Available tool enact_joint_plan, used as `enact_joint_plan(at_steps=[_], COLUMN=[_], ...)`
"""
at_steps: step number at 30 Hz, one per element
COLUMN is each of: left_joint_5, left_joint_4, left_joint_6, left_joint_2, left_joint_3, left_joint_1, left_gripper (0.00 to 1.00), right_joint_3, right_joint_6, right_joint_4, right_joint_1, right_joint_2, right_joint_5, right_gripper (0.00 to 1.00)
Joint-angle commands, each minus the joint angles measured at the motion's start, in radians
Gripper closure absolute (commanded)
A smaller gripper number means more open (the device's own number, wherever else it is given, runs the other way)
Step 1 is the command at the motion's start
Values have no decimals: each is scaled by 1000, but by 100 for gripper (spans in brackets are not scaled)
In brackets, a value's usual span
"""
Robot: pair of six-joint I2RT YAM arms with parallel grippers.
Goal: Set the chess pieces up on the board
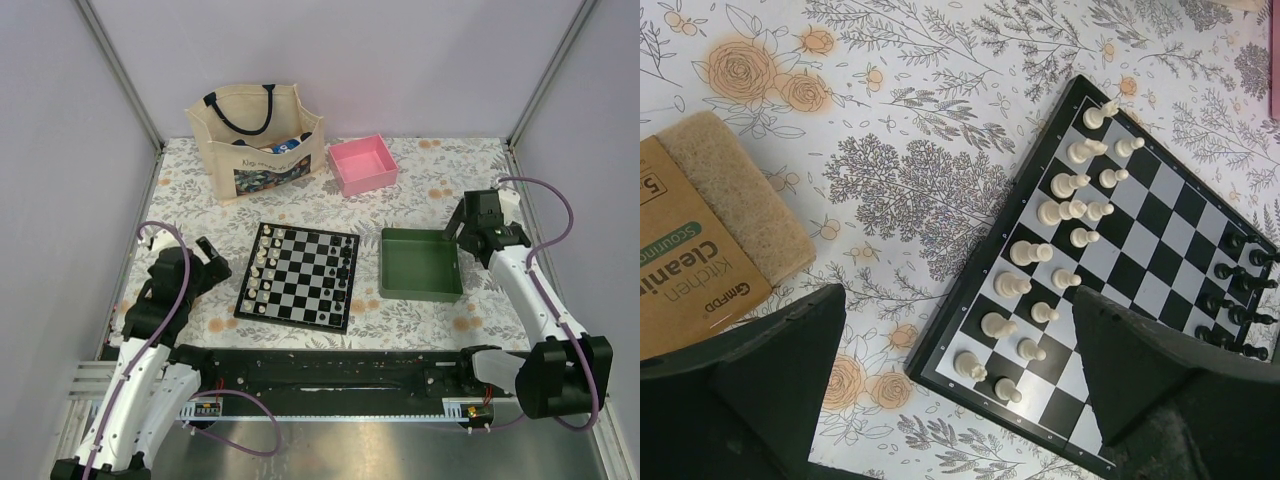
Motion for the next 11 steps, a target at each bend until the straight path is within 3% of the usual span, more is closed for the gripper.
enact_joint_plan(at_steps=[1, 5, 11], left_joint_5=[-45, -63, -86], left_joint_4=[52, 68, 152], left_joint_6=[-25, -40, -3], left_joint_2=[5, 19, 13], left_joint_3=[1, -2, 4], left_joint_1=[-1, -3, -3], left_gripper=[1, 1, 1], right_joint_3=[-50, -111, -236], right_joint_6=[-38, -75, -199], right_joint_4=[180, 278, 569], right_joint_1=[0, 0, 0], right_joint_2=[-44, -61, 8], right_joint_5=[186, 268, 355], right_gripper=[0, 1, 0])
